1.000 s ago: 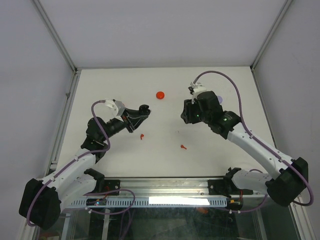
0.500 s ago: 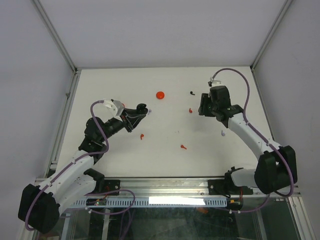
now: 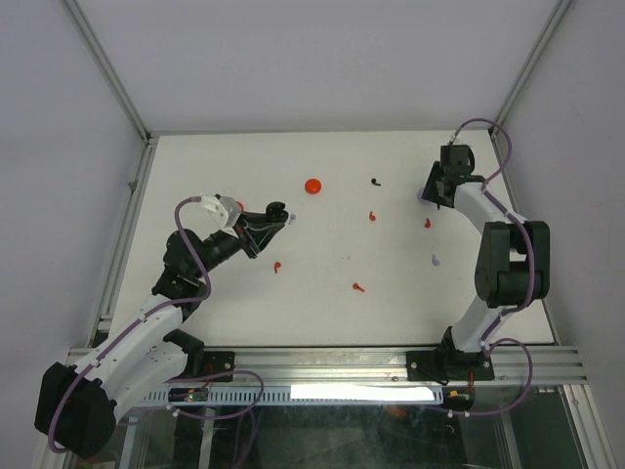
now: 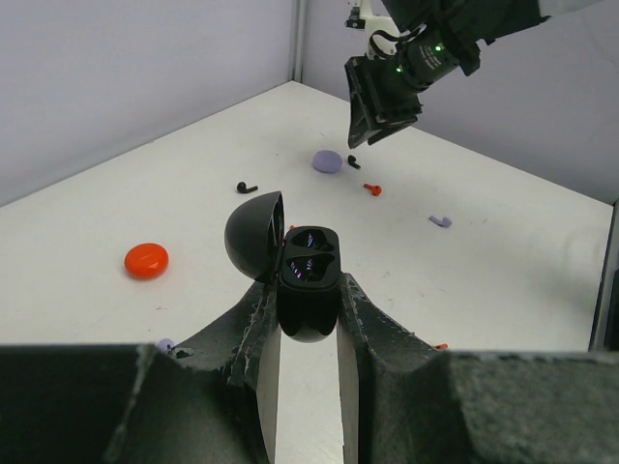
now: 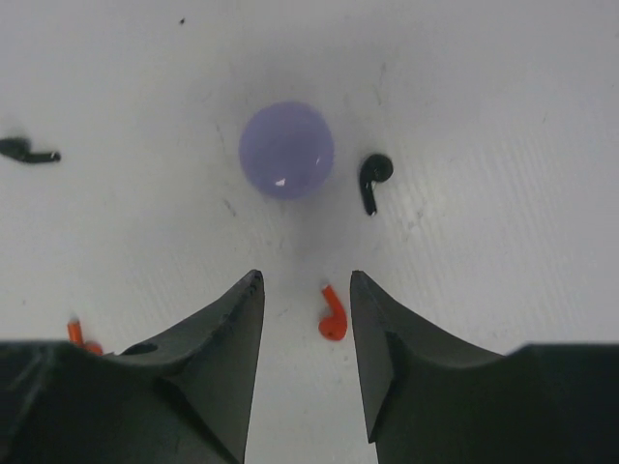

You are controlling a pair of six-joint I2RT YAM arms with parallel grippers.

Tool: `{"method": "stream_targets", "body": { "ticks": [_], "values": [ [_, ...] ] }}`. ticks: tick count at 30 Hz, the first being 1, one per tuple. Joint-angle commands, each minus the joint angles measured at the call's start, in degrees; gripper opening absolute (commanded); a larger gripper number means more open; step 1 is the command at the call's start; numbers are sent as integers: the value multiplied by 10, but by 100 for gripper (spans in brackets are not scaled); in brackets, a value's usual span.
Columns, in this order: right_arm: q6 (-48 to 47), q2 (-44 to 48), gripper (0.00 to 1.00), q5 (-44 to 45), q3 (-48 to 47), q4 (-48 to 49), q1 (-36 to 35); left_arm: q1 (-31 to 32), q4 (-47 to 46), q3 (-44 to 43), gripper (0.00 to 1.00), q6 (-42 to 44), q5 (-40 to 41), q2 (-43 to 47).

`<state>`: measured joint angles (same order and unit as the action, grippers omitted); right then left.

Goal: Insert the wireless bluetooth earbuds into the charging case
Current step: Pick up the earbud from the center of the board.

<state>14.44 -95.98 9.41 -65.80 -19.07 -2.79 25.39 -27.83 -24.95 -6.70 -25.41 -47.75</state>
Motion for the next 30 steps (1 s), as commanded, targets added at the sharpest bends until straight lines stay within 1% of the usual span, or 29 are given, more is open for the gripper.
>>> {"method": "stream_targets", "body": {
  "ticks": [1, 5, 12, 19, 24, 30],
  "values": [
    [-19, -56, 42, 29, -75, 25, 24, -6, -11, -27, 0, 14, -7, 7],
    [-29, -108, 37, 28, -117, 7, 42, -7, -7, -30, 0, 19, -15, 2],
    [-37, -163, 34, 14, -154, -17, 68, -8, -6, -30, 0, 23, -17, -4],
    [-36, -188, 34, -10, -161, -25, 69, -9, -9, -28, 0, 22, -16, -7],
    [-37, -207, 33, -19, -178, -43, 69, -10, -10, -27, 3, 24, -10, -4],
    [-35, -215, 30, -22, -183, -70, 69, -13, -10, -26, 2, 27, -7, -4]
  ]
}}
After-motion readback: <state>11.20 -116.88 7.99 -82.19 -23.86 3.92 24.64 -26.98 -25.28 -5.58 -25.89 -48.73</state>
